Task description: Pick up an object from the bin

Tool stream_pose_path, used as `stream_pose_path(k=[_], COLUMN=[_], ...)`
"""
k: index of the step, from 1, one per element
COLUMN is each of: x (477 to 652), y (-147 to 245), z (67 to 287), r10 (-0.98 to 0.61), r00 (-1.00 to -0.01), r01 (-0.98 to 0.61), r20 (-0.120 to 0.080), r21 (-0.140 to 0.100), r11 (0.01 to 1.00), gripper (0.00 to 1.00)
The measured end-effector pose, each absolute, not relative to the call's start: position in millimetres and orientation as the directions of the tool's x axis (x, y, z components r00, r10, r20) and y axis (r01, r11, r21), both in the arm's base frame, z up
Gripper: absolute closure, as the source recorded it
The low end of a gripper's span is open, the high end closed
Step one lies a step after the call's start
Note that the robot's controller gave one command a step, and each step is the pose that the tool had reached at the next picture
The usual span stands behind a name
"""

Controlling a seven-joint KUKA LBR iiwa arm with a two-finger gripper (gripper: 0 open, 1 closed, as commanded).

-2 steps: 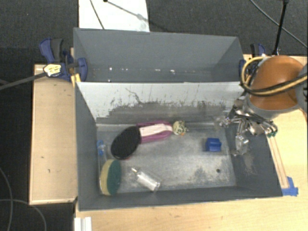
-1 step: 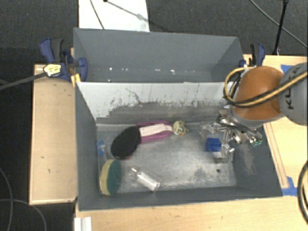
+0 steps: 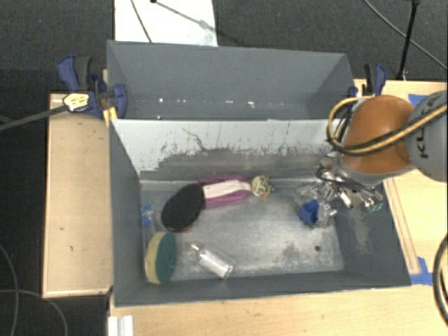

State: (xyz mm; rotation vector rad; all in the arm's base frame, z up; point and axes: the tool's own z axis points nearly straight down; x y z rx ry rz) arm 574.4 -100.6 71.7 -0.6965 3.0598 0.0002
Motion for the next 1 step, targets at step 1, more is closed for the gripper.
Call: stream_pose_path(k=[1], x=[571.9], y=[-104.4], z=[245.2], r10=[-0.460], r00=[-0.888], r01=[-0.460], r20=[-0.011], r21=[-0.007], r11=[0.888], gripper=[1.00])
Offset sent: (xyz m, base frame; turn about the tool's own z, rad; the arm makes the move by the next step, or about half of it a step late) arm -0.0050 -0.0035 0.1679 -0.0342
